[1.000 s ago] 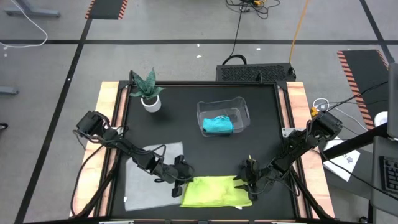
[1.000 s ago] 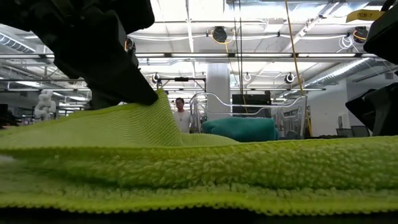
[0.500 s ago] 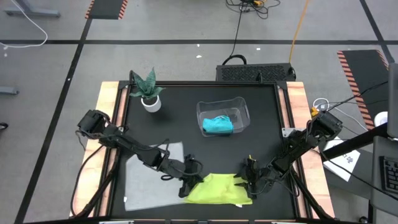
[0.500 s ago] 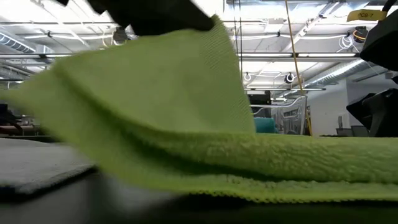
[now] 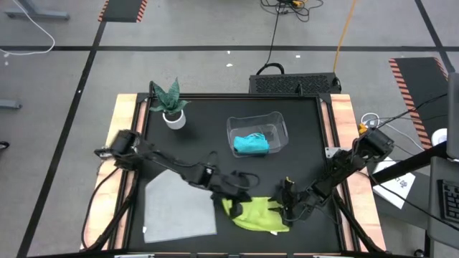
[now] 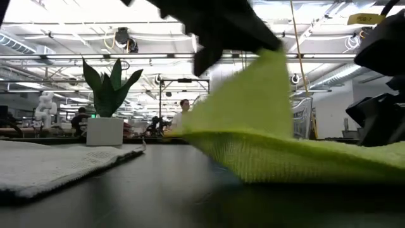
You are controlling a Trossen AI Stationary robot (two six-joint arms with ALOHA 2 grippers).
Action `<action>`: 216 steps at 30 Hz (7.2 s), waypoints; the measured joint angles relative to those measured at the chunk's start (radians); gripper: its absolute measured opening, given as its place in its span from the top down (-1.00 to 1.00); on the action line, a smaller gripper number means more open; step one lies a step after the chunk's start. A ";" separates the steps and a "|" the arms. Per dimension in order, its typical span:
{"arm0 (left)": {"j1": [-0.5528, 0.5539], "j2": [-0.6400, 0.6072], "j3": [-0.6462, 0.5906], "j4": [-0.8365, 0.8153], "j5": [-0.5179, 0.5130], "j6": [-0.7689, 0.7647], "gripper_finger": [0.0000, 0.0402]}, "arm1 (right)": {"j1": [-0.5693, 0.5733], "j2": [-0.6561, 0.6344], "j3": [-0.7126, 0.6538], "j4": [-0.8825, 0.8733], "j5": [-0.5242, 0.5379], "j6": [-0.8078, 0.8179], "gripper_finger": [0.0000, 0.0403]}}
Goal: Fold microfiber towels
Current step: Fold the green towel
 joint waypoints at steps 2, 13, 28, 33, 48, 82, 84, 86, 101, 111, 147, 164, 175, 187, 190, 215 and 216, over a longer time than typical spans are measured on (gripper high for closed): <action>0.005 0.071 0.070 -0.009 0.022 -0.003 1.00 | -0.010 0.003 0.001 -0.005 0.002 0.009 0.20; 0.020 0.290 0.493 -0.252 0.044 0.087 1.00 | -0.037 0.033 0.002 -0.046 0.014 0.031 0.20; 0.044 0.349 0.544 -0.268 0.095 0.100 1.00 | 0.022 0.011 -0.004 0.063 0.032 -0.305 0.20; 0.042 0.349 0.544 -0.268 0.098 0.101 0.99 | 0.042 -0.026 -0.004 0.069 0.037 -0.372 0.20; 0.020 0.349 0.544 -0.124 0.229 0.212 0.42 | 0.026 -0.022 -0.025 0.000 0.047 -0.197 0.20; 0.095 0.312 0.567 -0.289 0.400 -0.113 0.26 | -0.077 0.108 -0.088 0.149 -0.088 -0.036 0.54; 0.092 0.310 0.567 -0.291 0.431 -0.115 0.26 | -0.077 0.108 -0.088 0.153 -0.088 -0.036 0.54; 0.080 0.299 0.566 -0.308 0.421 -0.093 0.26 | -0.077 0.108 -0.088 0.153 -0.089 -0.032 0.54; -0.119 0.154 0.521 -0.644 -0.077 0.104 0.26 | -0.075 0.031 -0.094 0.306 -0.108 -0.333 0.54; -0.188 0.160 0.205 -0.385 -0.220 0.087 0.26 | -0.098 -0.138 -0.090 0.307 -0.089 -0.387 0.54; -0.207 0.160 -0.017 0.125 -0.327 0.601 0.26 | -0.074 0.001 -0.088 0.209 -0.082 0.206 0.54; -0.206 0.160 -0.017 0.071 -0.340 0.622 0.26 | -0.080 0.023 -0.088 0.239 -0.083 0.141 0.54; -0.192 0.160 -0.017 0.093 -0.299 0.634 0.26 | -0.080 0.024 -0.088 0.239 -0.082 0.123 0.54; -0.189 0.170 -0.016 0.162 -0.227 0.635 0.26 | -0.106 0.024 -0.088 0.239 -0.080 0.115 0.54; -0.176 0.199 -0.016 0.195 -0.188 0.626 0.26 | -0.114 0.024 -0.088 0.239 -0.080 0.111 0.54; -0.232 0.197 0.011 0.025 -0.579 0.684 0.26 | -0.211 -0.038 0.052 0.211 -0.136 -0.523 0.54; -0.242 0.182 0.011 -0.012 -0.601 0.667 0.26 | -0.214 -0.057 0.068 0.166 -0.163 -0.539 0.54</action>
